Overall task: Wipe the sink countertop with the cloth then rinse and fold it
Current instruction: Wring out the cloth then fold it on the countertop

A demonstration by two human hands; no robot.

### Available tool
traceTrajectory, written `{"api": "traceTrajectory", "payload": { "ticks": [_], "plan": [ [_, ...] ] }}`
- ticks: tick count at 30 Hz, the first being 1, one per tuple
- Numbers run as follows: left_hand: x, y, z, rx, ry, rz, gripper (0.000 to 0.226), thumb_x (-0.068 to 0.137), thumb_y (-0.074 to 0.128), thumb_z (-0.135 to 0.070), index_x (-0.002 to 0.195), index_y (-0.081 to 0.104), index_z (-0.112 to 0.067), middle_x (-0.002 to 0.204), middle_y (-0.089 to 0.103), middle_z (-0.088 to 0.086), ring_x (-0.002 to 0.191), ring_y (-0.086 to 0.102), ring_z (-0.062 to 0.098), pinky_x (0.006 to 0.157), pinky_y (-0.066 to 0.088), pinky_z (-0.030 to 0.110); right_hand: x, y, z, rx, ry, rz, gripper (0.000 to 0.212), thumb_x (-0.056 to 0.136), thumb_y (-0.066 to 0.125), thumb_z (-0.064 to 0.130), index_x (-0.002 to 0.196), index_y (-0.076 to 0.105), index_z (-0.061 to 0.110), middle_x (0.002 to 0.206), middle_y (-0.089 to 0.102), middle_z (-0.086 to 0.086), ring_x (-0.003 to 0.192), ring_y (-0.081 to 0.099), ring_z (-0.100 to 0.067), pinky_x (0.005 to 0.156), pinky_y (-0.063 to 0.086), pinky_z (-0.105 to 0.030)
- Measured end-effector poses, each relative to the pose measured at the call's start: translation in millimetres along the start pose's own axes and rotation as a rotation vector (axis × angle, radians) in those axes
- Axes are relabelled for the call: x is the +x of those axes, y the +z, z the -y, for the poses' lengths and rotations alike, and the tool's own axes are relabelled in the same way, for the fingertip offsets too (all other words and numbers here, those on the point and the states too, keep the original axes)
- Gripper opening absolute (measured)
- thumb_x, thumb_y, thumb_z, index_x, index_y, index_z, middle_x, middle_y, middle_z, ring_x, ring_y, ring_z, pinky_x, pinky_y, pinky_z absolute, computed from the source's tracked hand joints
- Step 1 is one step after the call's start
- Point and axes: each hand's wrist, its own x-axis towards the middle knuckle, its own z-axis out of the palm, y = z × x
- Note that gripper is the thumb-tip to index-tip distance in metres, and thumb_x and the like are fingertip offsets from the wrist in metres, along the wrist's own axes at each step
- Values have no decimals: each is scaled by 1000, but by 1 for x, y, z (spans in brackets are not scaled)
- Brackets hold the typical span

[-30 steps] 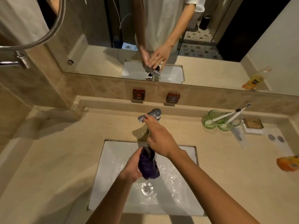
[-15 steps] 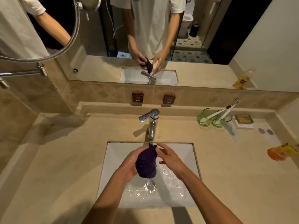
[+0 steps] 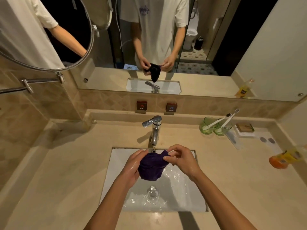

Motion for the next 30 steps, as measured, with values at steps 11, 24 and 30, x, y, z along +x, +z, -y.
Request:
{"api": "traceTrajectory", "payload": {
  "ticks": [11, 24, 30],
  "plan": [
    [-25, 48, -2, 358, 87, -190, 16, 96, 65, -42, 109, 73, -48, 127, 62, 3, 112, 64, 18, 81, 56, 27, -5, -32, 18, -62, -155, 172, 15, 92, 75, 18, 81, 66, 11, 73, 63, -3, 70, 57, -14, 69, 46, -30],
    [-29, 105, 2, 471, 325, -188, 6, 95, 73, -8, 100, 76, -9, 92, 67, 11, 90, 64, 19, 89, 56, 38, -15, -64, 30, -28, -129, 264, 10, 92, 73, 11, 99, 67, 14, 76, 65, -2, 74, 61, -12, 67, 49, -21],
    [-28, 109, -3, 441, 373, -184, 13, 96, 72, -9, 93, 79, -20, 91, 75, 1, 91, 69, 14, 82, 53, 27, -14, -73, 42, -9, -101, 282, 12, 93, 71, 12, 90, 78, 3, 81, 74, -8, 73, 65, -13, 69, 52, -26]
  ]
}}
